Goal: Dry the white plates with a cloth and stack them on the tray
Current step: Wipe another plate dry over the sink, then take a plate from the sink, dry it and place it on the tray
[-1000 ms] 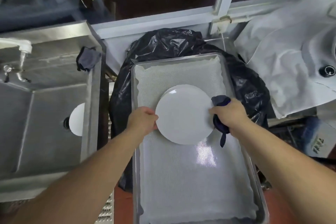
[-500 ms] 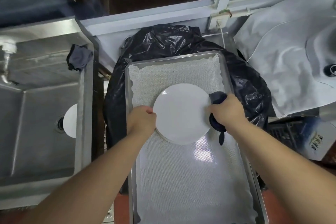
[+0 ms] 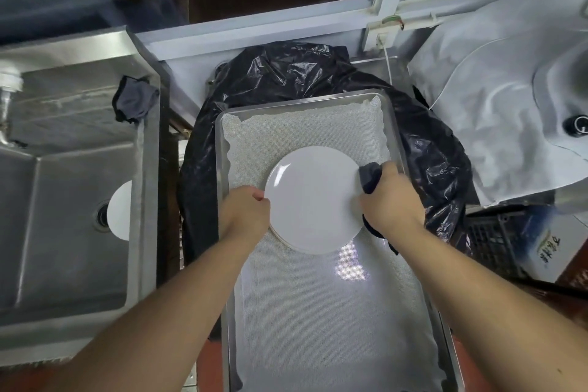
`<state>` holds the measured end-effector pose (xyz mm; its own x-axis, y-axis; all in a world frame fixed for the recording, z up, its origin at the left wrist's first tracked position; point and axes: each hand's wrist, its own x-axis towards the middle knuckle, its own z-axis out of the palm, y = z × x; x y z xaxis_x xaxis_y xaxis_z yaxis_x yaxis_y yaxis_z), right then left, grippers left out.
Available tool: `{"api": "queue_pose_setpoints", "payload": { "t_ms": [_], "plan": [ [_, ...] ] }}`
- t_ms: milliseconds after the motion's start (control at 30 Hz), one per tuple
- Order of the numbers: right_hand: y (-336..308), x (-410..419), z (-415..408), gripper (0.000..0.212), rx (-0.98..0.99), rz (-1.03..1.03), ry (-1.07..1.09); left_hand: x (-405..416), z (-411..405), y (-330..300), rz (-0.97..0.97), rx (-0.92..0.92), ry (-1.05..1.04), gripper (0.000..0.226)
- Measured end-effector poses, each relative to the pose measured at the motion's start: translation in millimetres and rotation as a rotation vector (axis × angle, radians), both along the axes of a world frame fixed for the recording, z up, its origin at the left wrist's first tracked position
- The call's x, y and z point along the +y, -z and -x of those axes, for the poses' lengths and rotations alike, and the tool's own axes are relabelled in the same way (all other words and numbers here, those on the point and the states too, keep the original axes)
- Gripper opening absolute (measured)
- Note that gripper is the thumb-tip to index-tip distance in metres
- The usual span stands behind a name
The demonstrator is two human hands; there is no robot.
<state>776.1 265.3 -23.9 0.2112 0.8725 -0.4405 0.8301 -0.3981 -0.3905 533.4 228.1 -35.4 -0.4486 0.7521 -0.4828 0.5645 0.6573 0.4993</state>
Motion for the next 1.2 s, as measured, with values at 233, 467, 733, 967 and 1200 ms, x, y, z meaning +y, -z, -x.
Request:
{"api": "queue_pose_setpoints", "payload": {
  "t_ms": [233, 467, 733, 967, 1200],
  "plan": [
    [0, -9, -1, 0.028, -0.032, -0.033, -0.036, 0, 0, -2, 0.008, 0.005, 0.013, 0.013],
    [7, -15, -14, 0.031, 0.071, -0.036, 0.036, -1, 0, -1, 0.028, -0.021, -0.005, 0.02],
    [5, -27, -34, 0.054, 0.091, -0.104, 0.039, -4, 3, -2, 0.024, -0.056, -0.031, 0.02],
    [-22, -53, -31, 0.031, 0.069, -0.073, -0.049, -37, 13, -22, 0.04, 0.003, 0.023, 0.012],
    [-55, -82, -10, 0.024, 0.011, -0.088, -0.235, -98, 21, -52, 0.08, 0.078, 0.231, 0.038]
  ]
}}
